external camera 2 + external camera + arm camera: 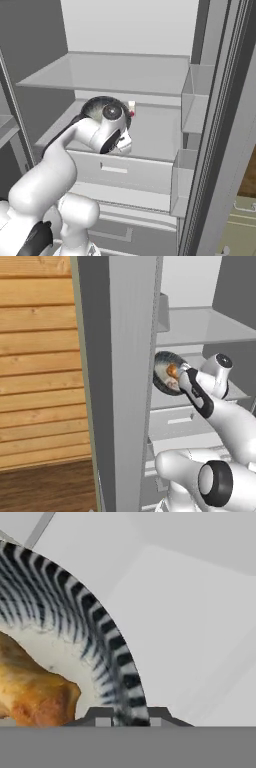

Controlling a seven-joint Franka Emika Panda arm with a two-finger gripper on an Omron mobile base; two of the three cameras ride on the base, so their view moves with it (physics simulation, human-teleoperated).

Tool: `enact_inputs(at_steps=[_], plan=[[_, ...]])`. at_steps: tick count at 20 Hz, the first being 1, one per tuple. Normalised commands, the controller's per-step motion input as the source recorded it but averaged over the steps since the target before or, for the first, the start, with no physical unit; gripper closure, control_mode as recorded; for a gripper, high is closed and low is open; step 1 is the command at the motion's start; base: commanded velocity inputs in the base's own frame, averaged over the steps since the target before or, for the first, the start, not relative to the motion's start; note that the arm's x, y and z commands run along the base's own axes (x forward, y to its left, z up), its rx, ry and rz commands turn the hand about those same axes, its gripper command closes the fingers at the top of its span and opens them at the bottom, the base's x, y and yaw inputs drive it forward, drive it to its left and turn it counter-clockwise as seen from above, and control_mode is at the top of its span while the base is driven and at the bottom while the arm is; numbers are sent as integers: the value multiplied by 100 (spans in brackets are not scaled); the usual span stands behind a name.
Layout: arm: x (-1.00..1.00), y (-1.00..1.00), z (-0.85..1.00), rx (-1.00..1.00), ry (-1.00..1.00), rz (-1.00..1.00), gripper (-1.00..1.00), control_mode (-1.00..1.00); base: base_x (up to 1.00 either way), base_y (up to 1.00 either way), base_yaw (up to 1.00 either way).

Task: Pick the chicken drumstick and garlic from their plates and place them in the bowl. Then put the bowl in the fridge.

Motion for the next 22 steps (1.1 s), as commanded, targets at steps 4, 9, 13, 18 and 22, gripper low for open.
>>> enact_inputs(at_steps=[4, 9, 13, 18, 22], plan=[[38, -7, -6, 5, 7, 0, 100, -100, 0, 0, 0], [-3, 3, 25, 0, -2, 0, -100, -100, 0, 0, 0], [-48, 0, 42, 0, -24, 0, -100, -100, 0, 0, 0], [-77, 1, 19, 12, -53, 0, -100, -100, 0, 0, 0], [-79, 32, 56, 3, -35, 0, -100, -100, 0, 0, 0]])
